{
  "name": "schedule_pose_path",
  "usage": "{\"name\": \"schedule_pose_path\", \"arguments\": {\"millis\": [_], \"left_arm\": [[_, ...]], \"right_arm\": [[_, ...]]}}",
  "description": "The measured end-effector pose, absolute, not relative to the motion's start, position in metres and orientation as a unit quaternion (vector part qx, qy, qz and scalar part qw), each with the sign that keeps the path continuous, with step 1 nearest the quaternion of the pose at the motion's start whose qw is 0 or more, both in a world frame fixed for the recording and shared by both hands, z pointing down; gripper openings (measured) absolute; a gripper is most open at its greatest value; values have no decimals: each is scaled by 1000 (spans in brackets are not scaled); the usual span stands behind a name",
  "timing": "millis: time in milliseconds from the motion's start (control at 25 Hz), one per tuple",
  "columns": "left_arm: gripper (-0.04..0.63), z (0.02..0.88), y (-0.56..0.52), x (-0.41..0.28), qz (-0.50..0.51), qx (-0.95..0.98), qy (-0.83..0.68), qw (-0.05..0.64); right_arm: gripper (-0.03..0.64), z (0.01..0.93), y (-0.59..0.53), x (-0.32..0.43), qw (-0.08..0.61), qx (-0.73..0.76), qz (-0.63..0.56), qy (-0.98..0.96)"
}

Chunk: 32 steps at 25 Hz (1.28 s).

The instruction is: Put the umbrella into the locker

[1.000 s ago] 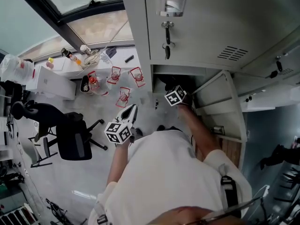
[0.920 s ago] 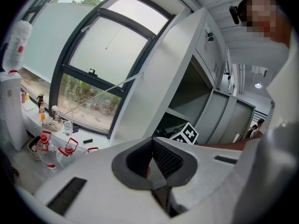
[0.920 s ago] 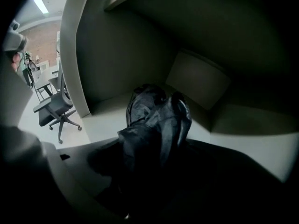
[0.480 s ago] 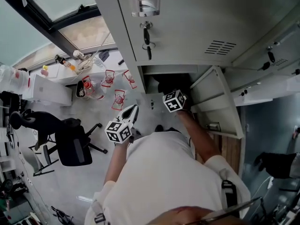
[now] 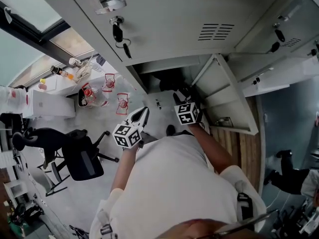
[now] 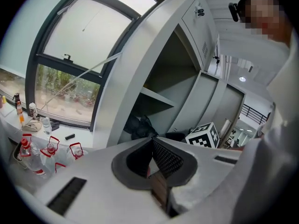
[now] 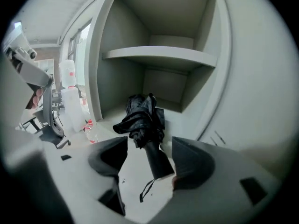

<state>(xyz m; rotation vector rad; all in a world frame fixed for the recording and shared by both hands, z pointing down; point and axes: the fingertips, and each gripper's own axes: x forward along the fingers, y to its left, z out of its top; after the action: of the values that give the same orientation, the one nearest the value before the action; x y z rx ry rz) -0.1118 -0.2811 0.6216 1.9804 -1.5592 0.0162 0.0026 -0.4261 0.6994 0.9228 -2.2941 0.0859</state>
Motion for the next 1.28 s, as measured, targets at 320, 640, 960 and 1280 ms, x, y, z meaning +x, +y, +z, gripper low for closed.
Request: {"name": "schedule_pose_path", "arguments": {"millis": [320,640,960,1280], "left_arm": [[5,630,-285,-92,12,757,-574,313],[5,637,-277,-87,13,750,-579,319],[5,641,-266,-96,9,734,-597,324],[5,638,-261,-107,9,726,-609,318]], "right_arm": [[276,718,-401,29,330,369,57,-867],[252,731,-396,40,309,392,111,-860],[194,753,-397,45,295,405,179,-847],[184,743,-406,23,282,396,153,-860]]}}
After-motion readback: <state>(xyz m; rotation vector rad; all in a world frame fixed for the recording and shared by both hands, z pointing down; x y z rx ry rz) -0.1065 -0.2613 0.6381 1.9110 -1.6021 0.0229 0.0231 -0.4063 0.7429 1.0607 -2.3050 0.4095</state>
